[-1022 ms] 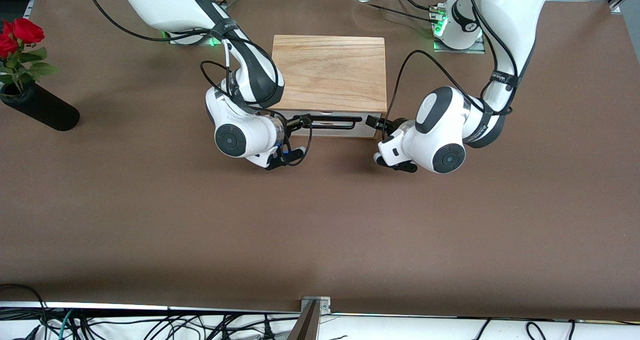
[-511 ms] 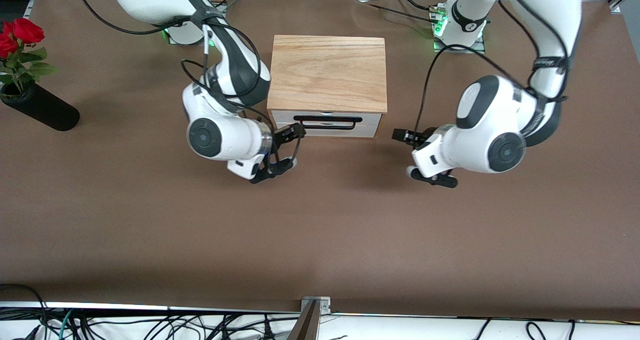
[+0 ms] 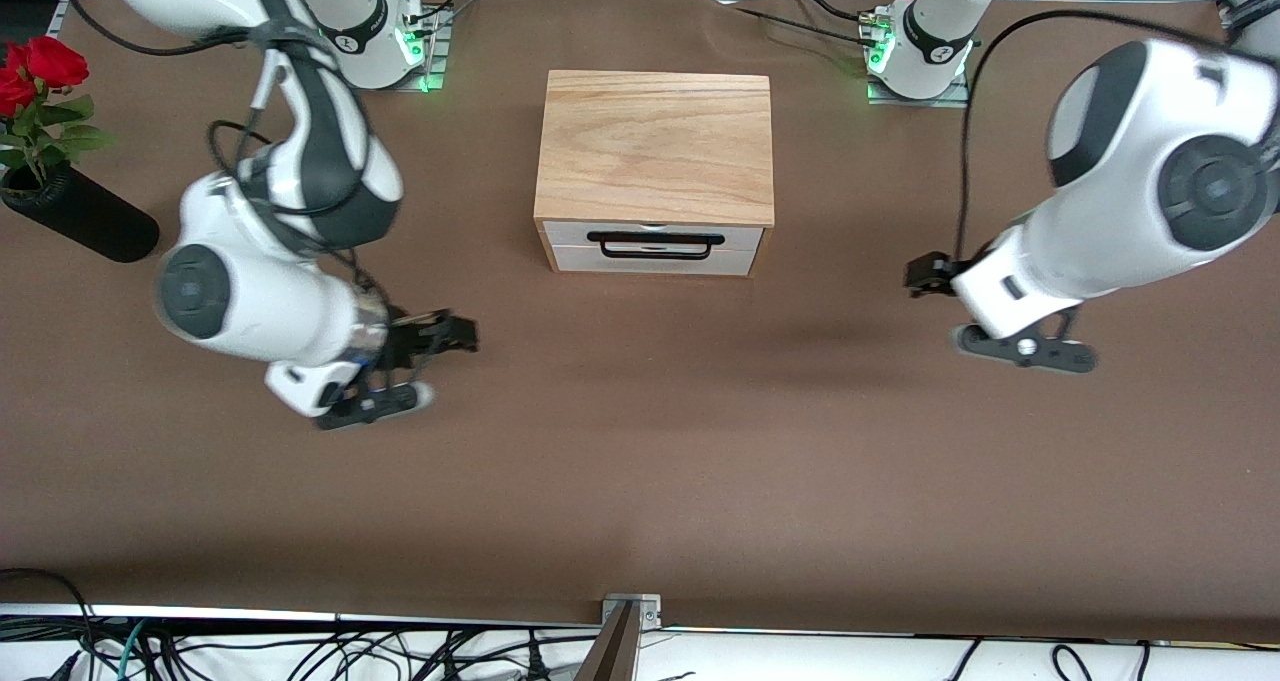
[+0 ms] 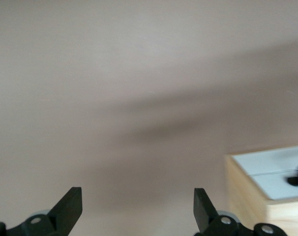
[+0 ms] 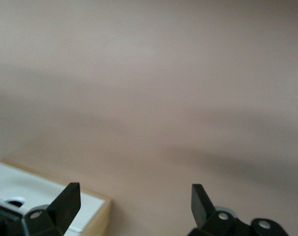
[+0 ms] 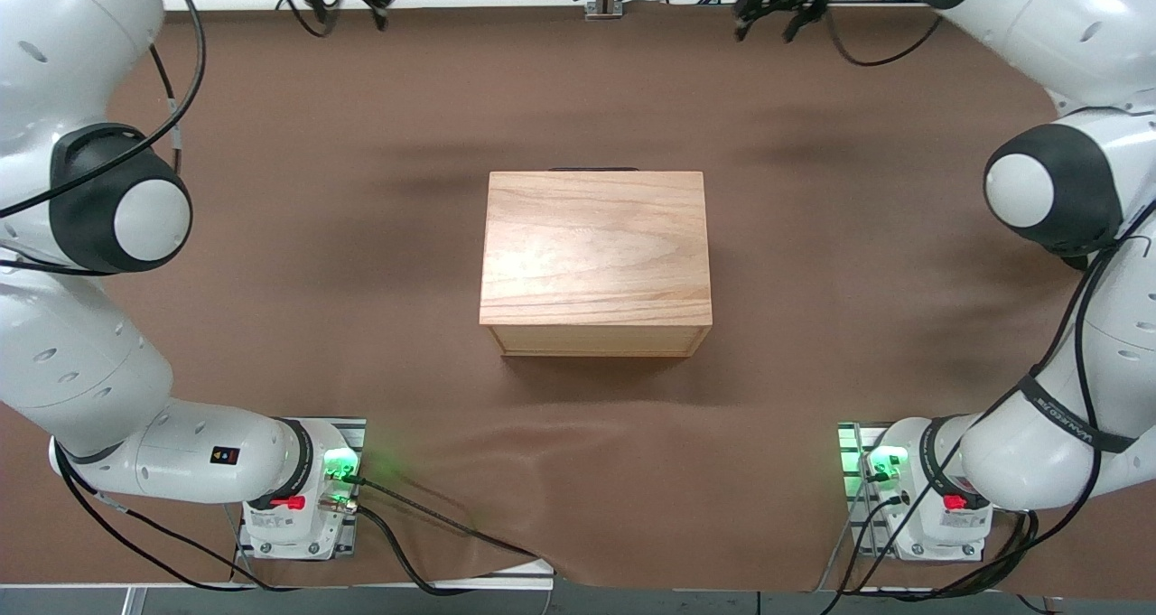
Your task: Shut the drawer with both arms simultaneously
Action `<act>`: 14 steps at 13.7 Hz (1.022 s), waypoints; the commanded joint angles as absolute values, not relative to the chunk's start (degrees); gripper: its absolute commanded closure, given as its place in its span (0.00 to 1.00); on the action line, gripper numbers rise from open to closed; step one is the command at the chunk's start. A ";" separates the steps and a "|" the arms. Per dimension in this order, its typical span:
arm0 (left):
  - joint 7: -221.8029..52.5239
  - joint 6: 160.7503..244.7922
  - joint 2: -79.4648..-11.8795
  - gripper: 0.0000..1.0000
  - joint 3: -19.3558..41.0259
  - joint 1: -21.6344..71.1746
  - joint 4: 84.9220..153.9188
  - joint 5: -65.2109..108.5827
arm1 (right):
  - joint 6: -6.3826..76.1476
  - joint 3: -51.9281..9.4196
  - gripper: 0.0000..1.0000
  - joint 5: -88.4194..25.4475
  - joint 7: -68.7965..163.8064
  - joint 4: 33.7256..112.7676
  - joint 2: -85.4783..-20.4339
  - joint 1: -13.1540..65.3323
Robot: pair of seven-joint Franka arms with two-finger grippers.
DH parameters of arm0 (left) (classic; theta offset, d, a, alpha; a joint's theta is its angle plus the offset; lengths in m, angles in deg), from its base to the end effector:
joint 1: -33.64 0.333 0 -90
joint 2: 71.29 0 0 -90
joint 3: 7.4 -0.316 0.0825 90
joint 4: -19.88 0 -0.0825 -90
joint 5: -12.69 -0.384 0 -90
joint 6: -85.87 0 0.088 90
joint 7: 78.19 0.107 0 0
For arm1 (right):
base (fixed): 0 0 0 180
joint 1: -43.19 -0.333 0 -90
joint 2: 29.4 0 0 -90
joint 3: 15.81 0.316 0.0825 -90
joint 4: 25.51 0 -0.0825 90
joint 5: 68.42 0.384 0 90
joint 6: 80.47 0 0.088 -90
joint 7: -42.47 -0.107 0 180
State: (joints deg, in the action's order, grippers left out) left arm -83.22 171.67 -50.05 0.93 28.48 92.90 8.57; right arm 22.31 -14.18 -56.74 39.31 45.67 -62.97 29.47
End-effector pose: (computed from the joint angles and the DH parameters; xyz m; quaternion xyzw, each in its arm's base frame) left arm 0.6387 -0.1274 0.5345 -0.9949 0.0706 0.0695 0.0209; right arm 0.6916 0.2026 0.4248 -0.9910 -0.0792 0.0339 0.1026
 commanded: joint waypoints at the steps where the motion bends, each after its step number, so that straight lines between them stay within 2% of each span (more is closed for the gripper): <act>1: -83.20 169.72 -54.13 0.00 1.47 30.29 91.68 4.69 | 21.04 -15.97 0.00 -60.14 39.05 45.59 -59.66 30.09; 4: -82.59 171.56 -59.16 0.00 1.21 32.58 96.94 7.22 | 20.95 -18.96 0.00 -62.88 40.01 45.59 -57.28 30.62; 8: -80.40 184.55 -69.43 0.00 -2.92 32.59 114.16 10.05 | 20.08 -19.41 0.00 -67.08 39.92 47.08 -52.44 34.92; 10: -80.30 184.75 -71.64 0.00 -3.01 32.33 116.64 10.06 | 20.33 -19.15 0.00 -70.69 39.75 51.28 -47.45 35.28; 14: -79.86 182.55 -71.21 0.00 -2.83 32.77 115.69 10.93 | 20.69 -17.48 0.00 -71.05 38.97 60.24 -39.09 37.30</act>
State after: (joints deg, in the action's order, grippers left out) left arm -81.53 182.62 -69.95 -2.93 32.25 114.33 9.37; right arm 19.88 -19.19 -69.57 39.50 51.95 -45.11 36.02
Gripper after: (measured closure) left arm 0.000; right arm 0.000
